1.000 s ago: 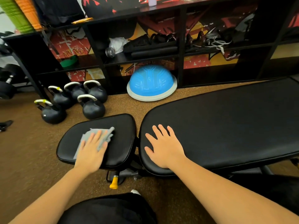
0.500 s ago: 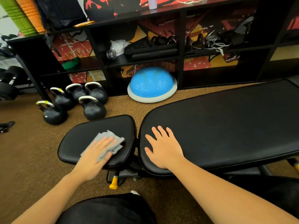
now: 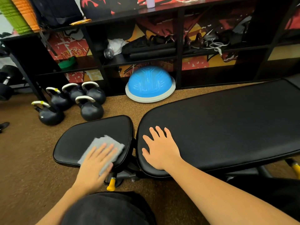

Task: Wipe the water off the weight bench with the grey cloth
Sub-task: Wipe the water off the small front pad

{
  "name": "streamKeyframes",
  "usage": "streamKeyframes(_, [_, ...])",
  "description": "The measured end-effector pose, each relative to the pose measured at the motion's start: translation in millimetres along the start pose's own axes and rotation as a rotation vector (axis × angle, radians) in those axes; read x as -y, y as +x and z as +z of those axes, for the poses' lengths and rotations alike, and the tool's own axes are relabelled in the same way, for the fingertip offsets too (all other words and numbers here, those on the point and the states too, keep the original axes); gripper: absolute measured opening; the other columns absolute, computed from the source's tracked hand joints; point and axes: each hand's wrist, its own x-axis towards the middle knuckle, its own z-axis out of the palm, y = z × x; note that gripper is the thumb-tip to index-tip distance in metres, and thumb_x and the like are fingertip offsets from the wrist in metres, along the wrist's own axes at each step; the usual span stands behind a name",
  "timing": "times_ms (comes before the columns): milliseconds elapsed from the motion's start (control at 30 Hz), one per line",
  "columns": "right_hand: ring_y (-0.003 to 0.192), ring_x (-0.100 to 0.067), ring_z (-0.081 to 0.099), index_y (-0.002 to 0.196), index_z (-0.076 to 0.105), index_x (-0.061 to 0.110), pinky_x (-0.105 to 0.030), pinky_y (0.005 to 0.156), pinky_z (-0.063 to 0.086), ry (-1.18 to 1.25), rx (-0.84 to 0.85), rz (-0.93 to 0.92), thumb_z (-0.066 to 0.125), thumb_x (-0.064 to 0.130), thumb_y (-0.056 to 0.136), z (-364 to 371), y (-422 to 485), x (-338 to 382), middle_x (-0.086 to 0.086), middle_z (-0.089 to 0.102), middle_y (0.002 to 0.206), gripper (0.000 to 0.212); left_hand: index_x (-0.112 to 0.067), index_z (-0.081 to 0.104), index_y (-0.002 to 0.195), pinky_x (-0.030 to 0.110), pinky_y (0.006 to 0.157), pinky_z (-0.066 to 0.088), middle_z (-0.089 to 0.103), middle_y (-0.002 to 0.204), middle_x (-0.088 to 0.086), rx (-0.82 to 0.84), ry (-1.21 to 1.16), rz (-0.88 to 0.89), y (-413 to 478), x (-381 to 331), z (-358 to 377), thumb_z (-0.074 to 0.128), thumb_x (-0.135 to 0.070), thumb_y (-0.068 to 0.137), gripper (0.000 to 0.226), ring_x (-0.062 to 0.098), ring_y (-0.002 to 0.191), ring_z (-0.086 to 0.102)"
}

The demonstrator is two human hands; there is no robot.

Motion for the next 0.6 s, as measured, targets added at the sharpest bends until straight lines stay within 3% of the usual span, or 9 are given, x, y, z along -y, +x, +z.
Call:
streamKeyframes(133, [0.157, -0.035, 0.001, 0.161, 0.023, 0.026, -0.057, 0.125, 0.002, -0.001, 0.007, -0.002, 0.024, 0.054, 0.104, 0.4, 0.2, 0.6, -0.012, 0.009, 0.171, 0.064, -0.029, 0.042, 0.152, 0.054, 0.119, 0.016, 0.019, 0.167, 0.003, 0.206, 0.369, 0.699, 17.5, -0.3, 13.4, 0.05, -0.045, 0.09, 0.065, 0.03, 0.153, 0.02])
streamKeyframes(200, [0.157, -0.034, 0.001, 0.162, 0.022, 0.027, -0.057, 0.125, 0.001, -0.003, 0.005, -0.002, 0.023, 0.055, 0.105, 0.9, -1.1, -1.0, -0.011, 0.008, 0.171, 0.064, -0.025, 0.053, 0.144, 0.055, 0.122, 0.009, 0.009, 0.168, 0.004, 0.223, 0.474, 0.819, 17.3, 2.3, 19.9, 0.053, -0.039, 0.088, 0.058, 0.026, 0.153, 0.016])
streamKeyframes(267, [0.158, -0.033, 0.0, 0.162, 0.02, 0.027, -0.056, 0.126, 0.001, 0.004, 0.005, -0.008, 0.022, 0.055, 0.105, 1.1, -2.2, -2.8, -0.011, 0.007, 0.172, 0.063, -0.018, 0.057, 0.139, 0.054, 0.122, 0.008, 0.014, 0.166, 0.006, 0.167, 0.538, 0.835, 12.8, 9.5, 20.3, 0.052, -0.032, 0.088, 0.053, 0.024, 0.154, 0.015])
streamKeyframes(400, [0.158, -0.033, 0.001, 0.162, 0.021, 0.026, -0.055, 0.126, 0.002, 0.009, -0.008, -0.018, 0.022, 0.054, 0.105, -0.2, -1.6, -3.7, -0.011, 0.007, 0.171, 0.063, -0.02, 0.043, 0.148, 0.05, 0.122, 0.011, 0.021, 0.166, -0.003, 0.061, 0.587, 0.749, -10.9, 31.6, 23.1, 0.031, -0.021, 0.099, 0.051, 0.02, 0.153, 0.017])
streamKeyframes(500, [0.157, -0.034, 0.003, 0.161, 0.024, 0.026, -0.056, 0.126, 0.003, 0.008, -0.021, -0.012, 0.023, 0.053, 0.105, 1.3, -0.1, -3.2, -0.012, 0.011, 0.171, 0.063, -0.023, 0.029, 0.155, 0.047, 0.123, 0.007, 0.031, 0.161, -0.011, 0.102, 0.595, 0.641, -29.3, 44.4, 27.4, 0.015, -0.018, 0.103, 0.054, 0.014, 0.14, 0.037])
streamKeyframes(600, [0.157, -0.035, 0.004, 0.161, 0.025, 0.026, -0.057, 0.125, 0.004, 0.004, -0.022, -0.011, 0.024, 0.053, 0.105, 1.3, -0.6, -2.5, -0.012, 0.011, 0.171, 0.062, -0.028, 0.028, 0.153, 0.049, 0.123, 0.005, 0.039, 0.155, -0.014, 0.118, 0.586, 0.623, -41.1, 58.2, 21.6, 0.012, -0.021, 0.103, 0.054, 0.019, 0.143, 0.034])
